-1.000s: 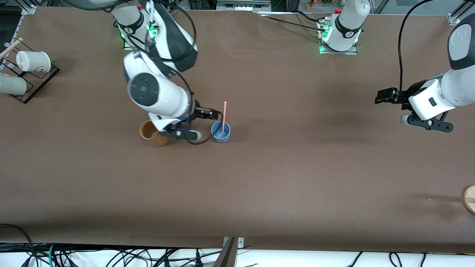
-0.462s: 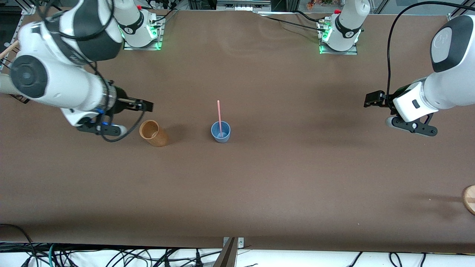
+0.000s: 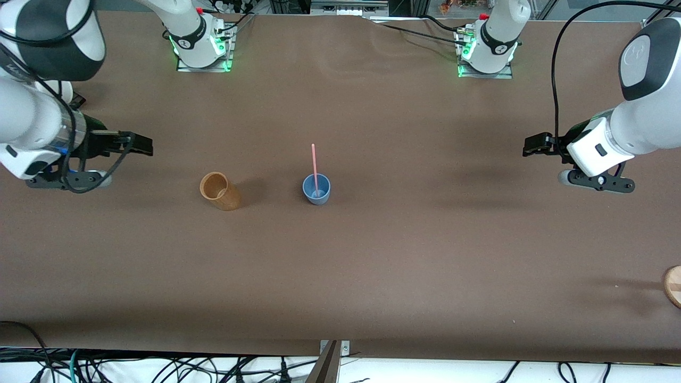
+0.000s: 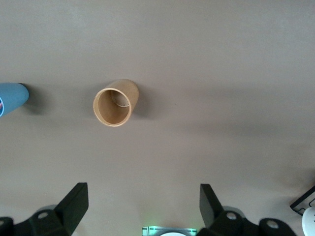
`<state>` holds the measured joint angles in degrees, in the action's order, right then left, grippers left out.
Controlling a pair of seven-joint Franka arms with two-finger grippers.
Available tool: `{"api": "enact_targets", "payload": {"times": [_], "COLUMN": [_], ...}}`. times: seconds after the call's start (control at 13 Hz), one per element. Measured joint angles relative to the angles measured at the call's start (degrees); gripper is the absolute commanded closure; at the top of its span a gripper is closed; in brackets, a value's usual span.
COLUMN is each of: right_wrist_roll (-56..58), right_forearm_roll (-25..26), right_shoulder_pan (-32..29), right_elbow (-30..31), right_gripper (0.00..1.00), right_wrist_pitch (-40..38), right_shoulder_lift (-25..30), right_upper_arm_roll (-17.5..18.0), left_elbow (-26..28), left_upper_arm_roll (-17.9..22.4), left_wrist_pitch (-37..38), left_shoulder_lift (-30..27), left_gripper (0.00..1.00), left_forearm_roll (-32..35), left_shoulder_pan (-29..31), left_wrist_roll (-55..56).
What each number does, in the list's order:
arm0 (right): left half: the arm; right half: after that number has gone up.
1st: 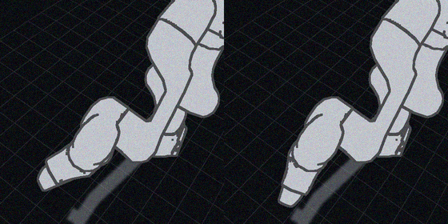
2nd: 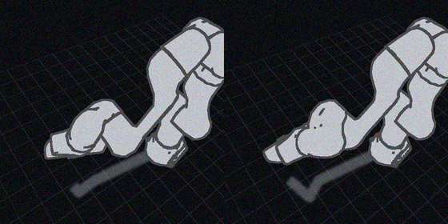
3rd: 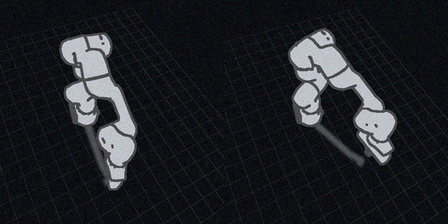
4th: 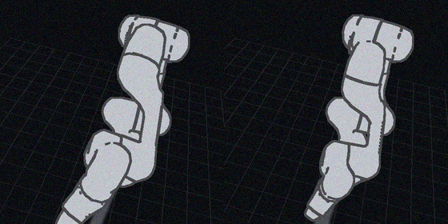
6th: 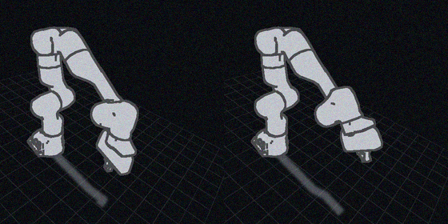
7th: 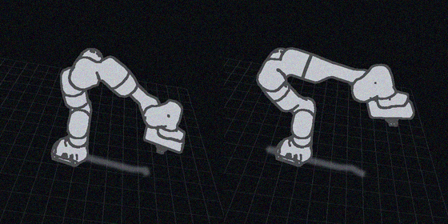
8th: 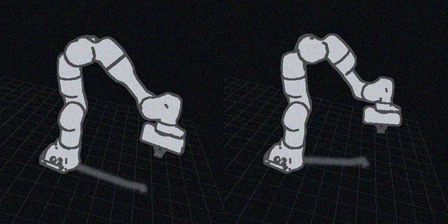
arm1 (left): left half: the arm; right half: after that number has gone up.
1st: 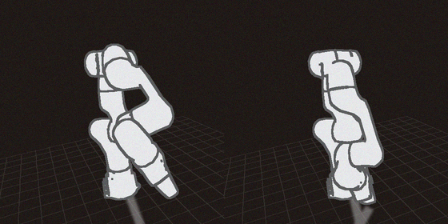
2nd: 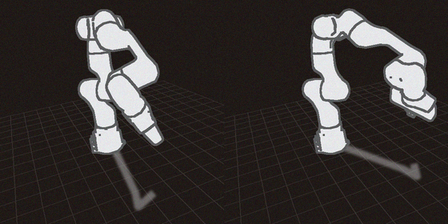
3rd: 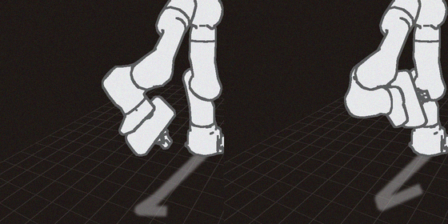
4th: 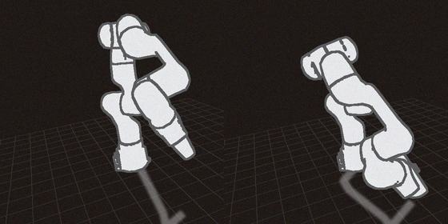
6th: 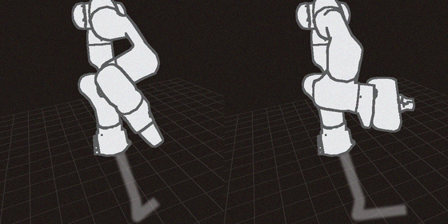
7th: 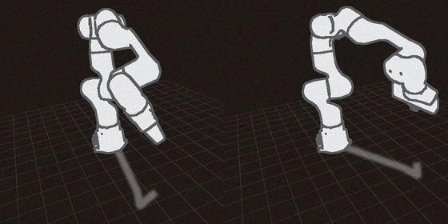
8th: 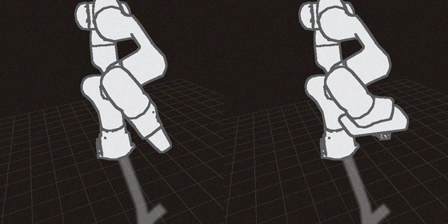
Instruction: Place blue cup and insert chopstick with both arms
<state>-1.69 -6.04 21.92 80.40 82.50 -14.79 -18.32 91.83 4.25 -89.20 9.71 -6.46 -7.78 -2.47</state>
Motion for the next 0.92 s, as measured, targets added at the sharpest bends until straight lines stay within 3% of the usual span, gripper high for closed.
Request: {"api": "enact_targets", "payload": {"times": [0.31, 0.38, 0.62, 0.92], "right_wrist_roll": [0.2, 0.2, 0.3, 0.3], "right_forearm_roll": [5.0, 5.3, 5.4, 5.4], "right_shoulder_pan": [-15.0, -17.6, -20.3, -21.9], "right_elbow": [11.4, 14.7, 18.5, 18.8], "right_gripper": [0.00, 0.00, 0.00, 0.00], "right_wrist_pitch": [9.5, 11.3, 12.0, 12.3], "right_shoulder_lift": [7.9, 10.3, 14.3, 14.7], "right_upper_arm_roll": [16.7, 18.8, 19.8, 19.5], "left_elbow": [-0.8, -1.4, -2.3, -2.9], "left_upper_arm_roll": [-1.0, -1.0, -1.3, -1.2], "left_wrist_pitch": [-0.2, -0.2, -0.2, 0.2], "left_shoulder_lift": [-1.1, -1.1, -1.0, -1.0], "left_gripper": [0.00, 0.00, 0.00, 0.00], "left_forearm_roll": [0.0, 0.0, 0.0, 0.0], "left_shoulder_pan": [-0.1, -0.1, -0.3, -0.3], "left_wrist_roll": [2.3, 2.3, 4.1, 4.7]}}
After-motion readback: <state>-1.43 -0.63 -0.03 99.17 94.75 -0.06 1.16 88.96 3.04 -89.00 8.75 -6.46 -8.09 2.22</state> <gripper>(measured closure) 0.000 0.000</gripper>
